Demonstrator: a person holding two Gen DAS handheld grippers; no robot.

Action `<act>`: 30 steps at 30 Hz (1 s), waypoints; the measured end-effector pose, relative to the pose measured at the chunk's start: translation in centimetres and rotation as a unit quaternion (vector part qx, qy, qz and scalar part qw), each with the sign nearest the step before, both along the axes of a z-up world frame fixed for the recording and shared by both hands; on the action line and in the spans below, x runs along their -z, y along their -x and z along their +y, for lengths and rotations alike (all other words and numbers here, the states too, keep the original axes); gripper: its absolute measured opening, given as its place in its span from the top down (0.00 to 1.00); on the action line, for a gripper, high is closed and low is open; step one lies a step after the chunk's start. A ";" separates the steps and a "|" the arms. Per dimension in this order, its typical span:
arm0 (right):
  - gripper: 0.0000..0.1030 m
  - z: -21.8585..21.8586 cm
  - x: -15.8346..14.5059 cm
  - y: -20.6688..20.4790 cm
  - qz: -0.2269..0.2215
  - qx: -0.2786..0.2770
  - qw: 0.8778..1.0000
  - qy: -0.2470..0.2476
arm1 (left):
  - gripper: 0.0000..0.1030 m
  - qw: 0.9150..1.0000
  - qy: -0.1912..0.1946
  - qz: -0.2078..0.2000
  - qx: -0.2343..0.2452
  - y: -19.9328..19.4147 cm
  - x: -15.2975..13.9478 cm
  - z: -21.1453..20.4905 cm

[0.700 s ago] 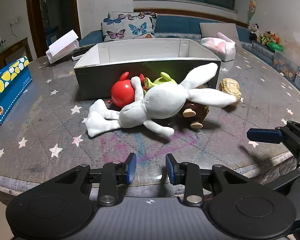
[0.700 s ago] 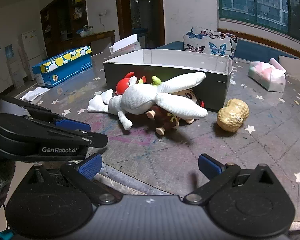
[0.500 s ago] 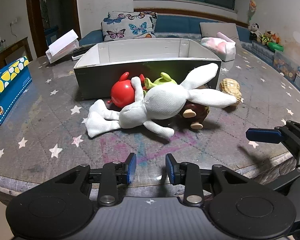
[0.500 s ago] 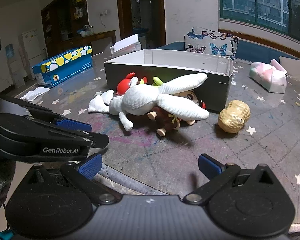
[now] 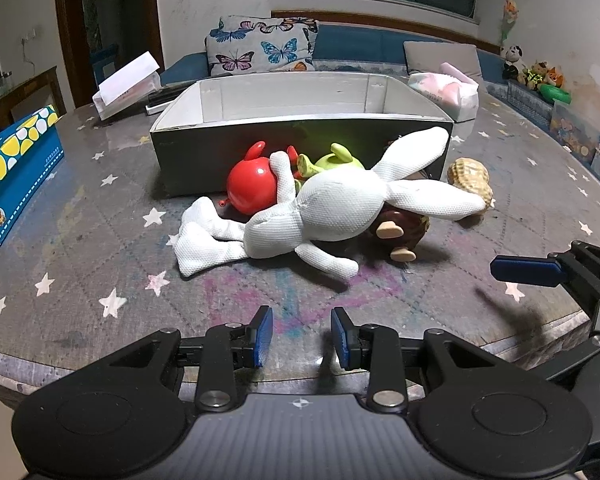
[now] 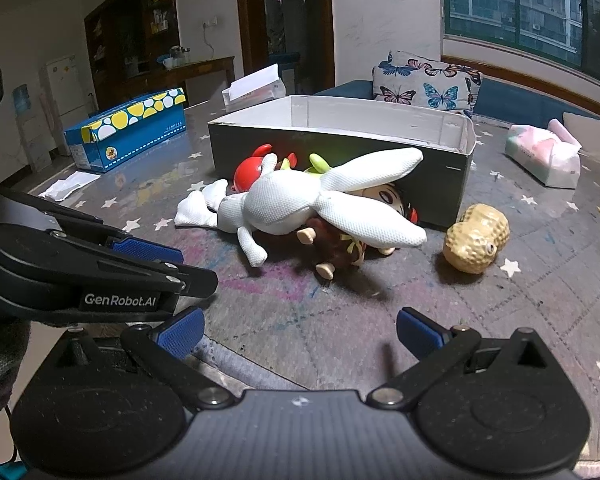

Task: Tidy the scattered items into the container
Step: 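Move the right tool toward the white plush rabbit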

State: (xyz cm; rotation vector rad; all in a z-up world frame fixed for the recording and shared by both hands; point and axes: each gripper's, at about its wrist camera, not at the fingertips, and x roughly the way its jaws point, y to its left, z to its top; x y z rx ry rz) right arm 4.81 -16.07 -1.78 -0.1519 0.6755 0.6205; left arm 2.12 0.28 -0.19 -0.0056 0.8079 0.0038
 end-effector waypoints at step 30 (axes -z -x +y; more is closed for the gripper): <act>0.00 1.0 -0.5 -2.1 0.006 -0.009 1.000 -0.007 | 0.67 1.000 0.008 0.002 -0.005 -1.6 -1.2 1.0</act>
